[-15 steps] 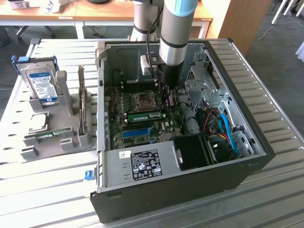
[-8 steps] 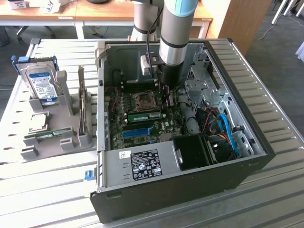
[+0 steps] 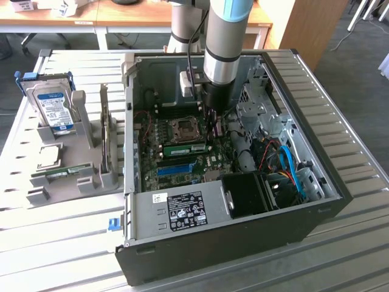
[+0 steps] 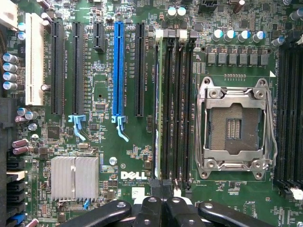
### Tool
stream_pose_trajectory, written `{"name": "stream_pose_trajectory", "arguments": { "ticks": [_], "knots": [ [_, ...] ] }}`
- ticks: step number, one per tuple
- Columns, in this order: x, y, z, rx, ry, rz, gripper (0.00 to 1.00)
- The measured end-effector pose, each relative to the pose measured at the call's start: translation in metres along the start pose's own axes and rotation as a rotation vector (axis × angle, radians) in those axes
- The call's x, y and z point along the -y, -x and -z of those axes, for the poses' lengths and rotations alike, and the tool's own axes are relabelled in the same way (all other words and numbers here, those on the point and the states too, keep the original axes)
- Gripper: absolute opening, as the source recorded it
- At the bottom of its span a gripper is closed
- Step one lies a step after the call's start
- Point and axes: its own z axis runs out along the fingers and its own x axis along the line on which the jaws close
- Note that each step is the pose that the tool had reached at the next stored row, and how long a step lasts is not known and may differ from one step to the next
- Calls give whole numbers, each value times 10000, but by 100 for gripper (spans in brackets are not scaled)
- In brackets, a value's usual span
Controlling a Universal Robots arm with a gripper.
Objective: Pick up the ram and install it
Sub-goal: 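Press down the ram until it locks into place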
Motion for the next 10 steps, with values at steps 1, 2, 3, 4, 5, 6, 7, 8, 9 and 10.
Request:
{"name": "stream_pose_trajectory", "arguments": {
  "ticks": [1, 2, 3, 4, 5, 6, 7, 8, 9, 10],
  "knots": [
    [0, 0, 0, 1, 0, 0, 11],
    [0, 0, -1, 1, -1, 0, 11],
    [0, 0, -3, 2, -1, 0, 11],
    [0, 0, -3, 1, -1, 0, 11],
    [0, 0, -3, 2, -1, 0, 11],
    [0, 0, -3, 1, -1, 0, 11],
    [0, 0, -1, 2, 0, -1, 11],
    [0, 1, 4, 7, 2, -1, 11],
    [0, 1, 15, 10, 8, -3, 11],
    [0, 0, 34, 3, 18, -3, 11]
  ]
}}
